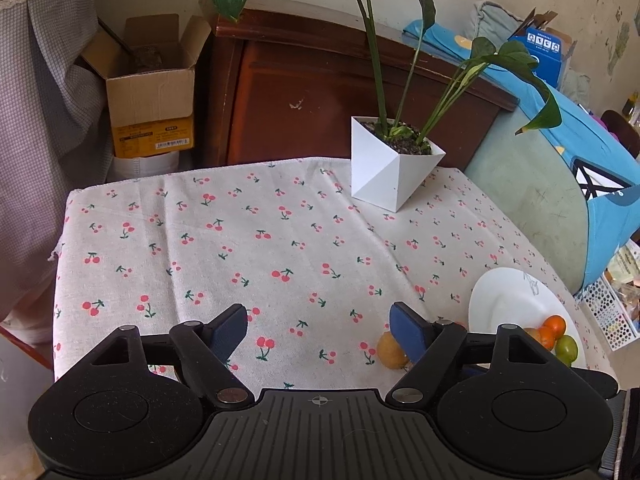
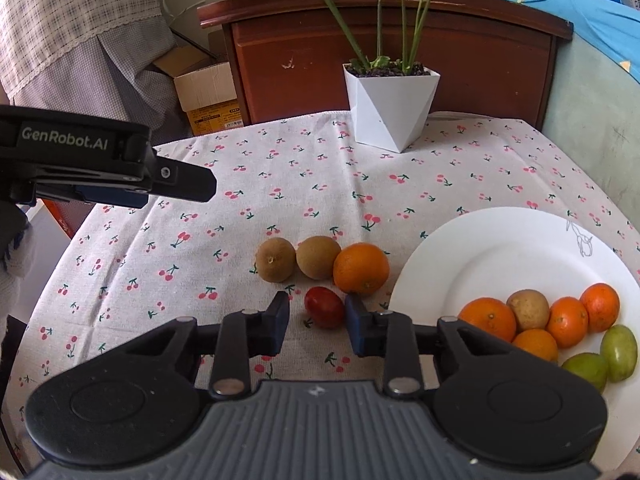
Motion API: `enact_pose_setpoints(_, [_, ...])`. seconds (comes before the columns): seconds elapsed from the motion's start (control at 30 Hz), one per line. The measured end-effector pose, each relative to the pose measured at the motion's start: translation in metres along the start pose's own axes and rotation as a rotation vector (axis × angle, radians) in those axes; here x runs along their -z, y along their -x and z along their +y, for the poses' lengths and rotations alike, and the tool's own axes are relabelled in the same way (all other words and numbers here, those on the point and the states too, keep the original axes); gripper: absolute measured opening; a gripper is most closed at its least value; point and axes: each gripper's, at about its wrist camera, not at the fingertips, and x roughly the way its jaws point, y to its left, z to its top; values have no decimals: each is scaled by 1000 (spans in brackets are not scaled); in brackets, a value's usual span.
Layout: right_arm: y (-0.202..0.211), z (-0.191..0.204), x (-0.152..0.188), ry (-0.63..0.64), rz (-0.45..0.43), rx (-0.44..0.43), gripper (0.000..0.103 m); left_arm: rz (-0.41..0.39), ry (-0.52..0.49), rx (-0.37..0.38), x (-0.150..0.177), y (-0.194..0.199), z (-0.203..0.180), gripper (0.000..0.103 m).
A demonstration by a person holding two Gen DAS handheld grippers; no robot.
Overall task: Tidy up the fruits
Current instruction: 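Move both open tools back toward the fruit row, then grasp a red cherry tomato with the right tool while the left tool grasps a brown kiwi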
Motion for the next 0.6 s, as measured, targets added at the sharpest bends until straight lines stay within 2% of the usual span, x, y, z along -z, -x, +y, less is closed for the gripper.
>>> enact_pose_setpoints(0.1, [1, -1, 0, 8, -2, 1, 20, 0, -16, 6, 3, -2, -1, 78])
enact_pose_setpoints(0.37, [19, -8, -6, -32, -50, -36, 19, 16, -76, 27, 12, -7, -1, 78])
enact_pose_setpoints(0.53, [35, -20, -14, -76, -100, -27, 19, 4, -183, 36, 22, -11, -14, 77])
enact_pose_setpoints(0.6, [40, -24, -17, -97, -117, -24, 19, -3, -238, 50, 25, -14, -24, 70])
